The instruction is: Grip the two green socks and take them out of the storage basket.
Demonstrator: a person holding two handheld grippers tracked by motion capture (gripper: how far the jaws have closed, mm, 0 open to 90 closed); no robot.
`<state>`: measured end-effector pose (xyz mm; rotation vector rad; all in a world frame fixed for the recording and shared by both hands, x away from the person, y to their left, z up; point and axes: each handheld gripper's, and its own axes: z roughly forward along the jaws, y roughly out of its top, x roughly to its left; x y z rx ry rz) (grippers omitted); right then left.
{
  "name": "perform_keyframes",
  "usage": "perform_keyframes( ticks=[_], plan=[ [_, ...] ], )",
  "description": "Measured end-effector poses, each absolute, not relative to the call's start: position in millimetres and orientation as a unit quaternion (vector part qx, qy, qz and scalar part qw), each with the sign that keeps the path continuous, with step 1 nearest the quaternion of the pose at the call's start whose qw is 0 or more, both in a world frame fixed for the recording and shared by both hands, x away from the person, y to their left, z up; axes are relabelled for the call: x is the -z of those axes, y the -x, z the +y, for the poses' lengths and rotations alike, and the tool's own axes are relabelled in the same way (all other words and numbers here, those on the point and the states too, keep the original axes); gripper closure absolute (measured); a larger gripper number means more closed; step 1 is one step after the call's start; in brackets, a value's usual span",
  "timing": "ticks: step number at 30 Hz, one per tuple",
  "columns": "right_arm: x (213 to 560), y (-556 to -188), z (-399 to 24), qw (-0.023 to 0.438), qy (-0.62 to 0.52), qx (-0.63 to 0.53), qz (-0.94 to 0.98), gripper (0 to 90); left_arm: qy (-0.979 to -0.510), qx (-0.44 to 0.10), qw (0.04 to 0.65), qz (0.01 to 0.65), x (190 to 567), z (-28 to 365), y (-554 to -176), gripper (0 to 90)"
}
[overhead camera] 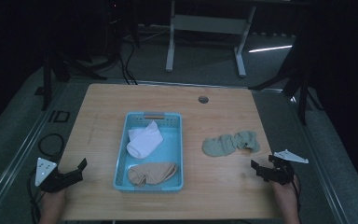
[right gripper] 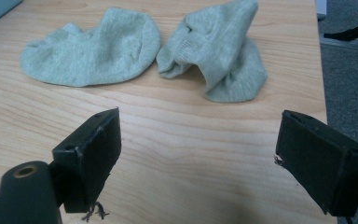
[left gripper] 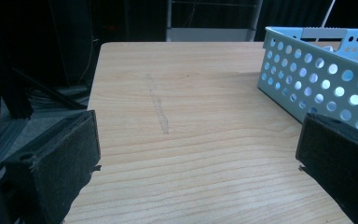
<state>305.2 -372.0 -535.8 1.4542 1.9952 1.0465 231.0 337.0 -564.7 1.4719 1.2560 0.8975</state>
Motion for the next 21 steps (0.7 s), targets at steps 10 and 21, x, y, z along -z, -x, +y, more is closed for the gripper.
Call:
perform_keyframes(
  ticks=[10,21],
  plan=[
    [550,-289,-373,0.225,-0.527,-0.386,0.722,14.0,-0.603,-0.368,0.486,0.514,565,337,-231,0.0],
    [551,-291,-373,0.231,-0.527,-0.383,0.722,14.2,-0.604,-0.367,0.487,0.514,565,338,-231,0.0]
  ],
)
